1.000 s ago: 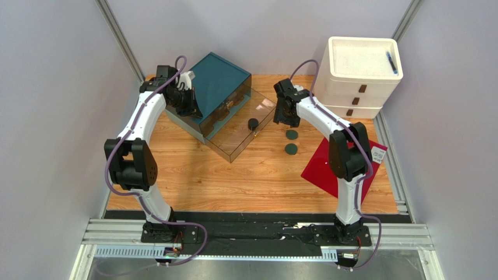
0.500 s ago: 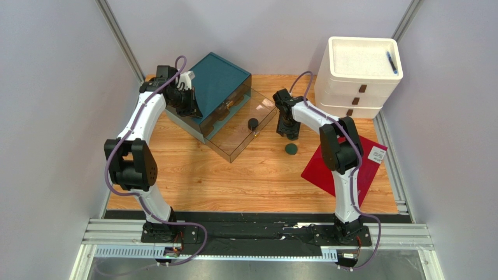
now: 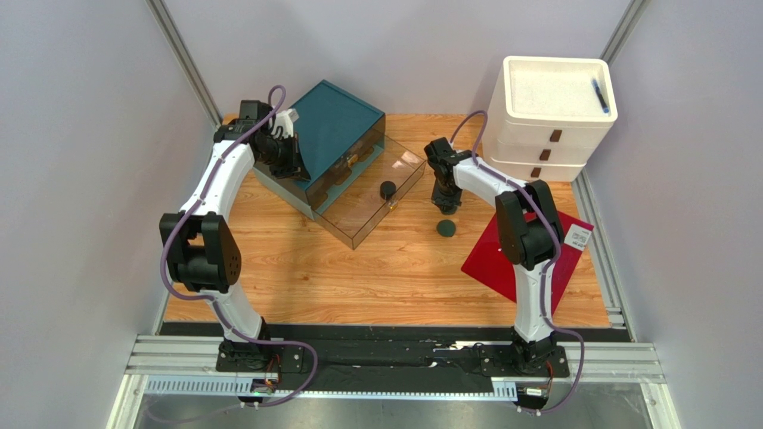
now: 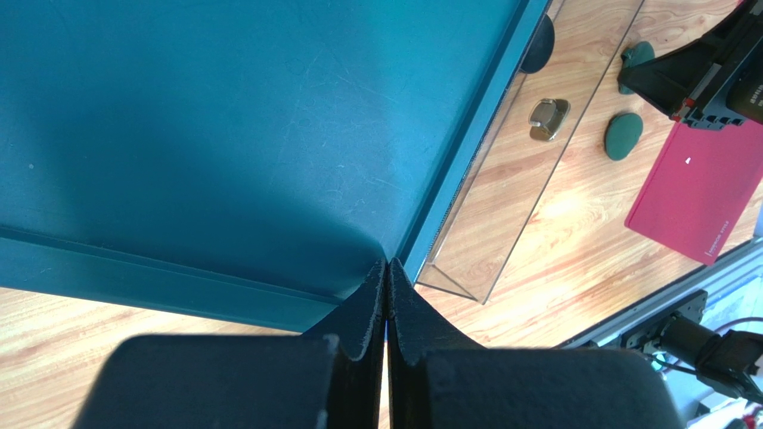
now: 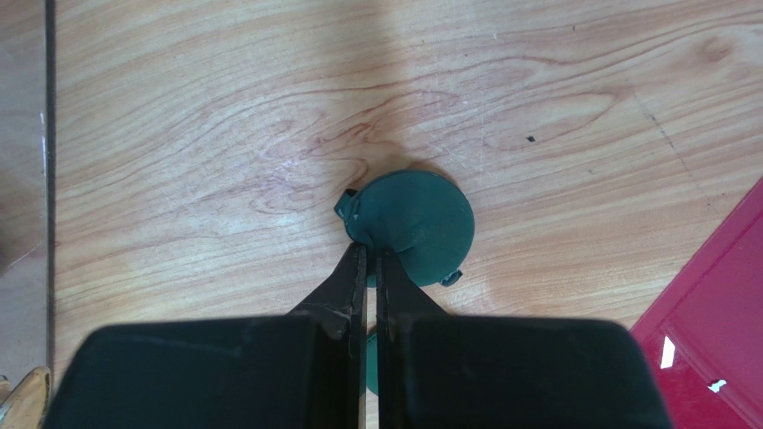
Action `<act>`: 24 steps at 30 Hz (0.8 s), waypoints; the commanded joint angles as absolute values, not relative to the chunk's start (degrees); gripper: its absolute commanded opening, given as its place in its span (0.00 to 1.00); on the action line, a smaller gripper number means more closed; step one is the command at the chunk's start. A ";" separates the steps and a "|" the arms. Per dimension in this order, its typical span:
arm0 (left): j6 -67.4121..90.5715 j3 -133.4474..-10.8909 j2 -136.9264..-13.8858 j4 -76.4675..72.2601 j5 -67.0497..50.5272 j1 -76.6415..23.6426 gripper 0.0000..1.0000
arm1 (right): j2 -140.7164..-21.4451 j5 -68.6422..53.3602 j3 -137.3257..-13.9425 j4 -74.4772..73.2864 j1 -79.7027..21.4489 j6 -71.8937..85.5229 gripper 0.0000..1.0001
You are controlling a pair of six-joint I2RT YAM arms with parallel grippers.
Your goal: Organize the makeup
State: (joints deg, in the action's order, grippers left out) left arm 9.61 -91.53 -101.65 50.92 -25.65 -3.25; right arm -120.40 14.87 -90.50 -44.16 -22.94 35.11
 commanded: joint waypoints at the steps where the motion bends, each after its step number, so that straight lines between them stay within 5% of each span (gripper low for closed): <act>1: 5.54 -85.43 -108.11 65.13 -16.88 -3.96 0.00 | -115.07 15.65 -89.65 -44.39 -22.68 34.63 0.00; 10: 5.63 -85.52 -108.46 65.13 -16.79 -3.96 0.00 | -108.72 14.68 -97.36 -45.00 -24.25 33.67 0.00; 20: 5.63 -85.43 -108.98 65.04 -16.96 -3.96 0.00 | -115.56 15.20 -114.51 -47.28 -31.99 31.55 0.00; 24: 5.62 -85.34 -108.98 65.04 -16.96 -3.96 0.00 | -116.98 17.49 -112.61 -52.02 -30.59 34.18 0.11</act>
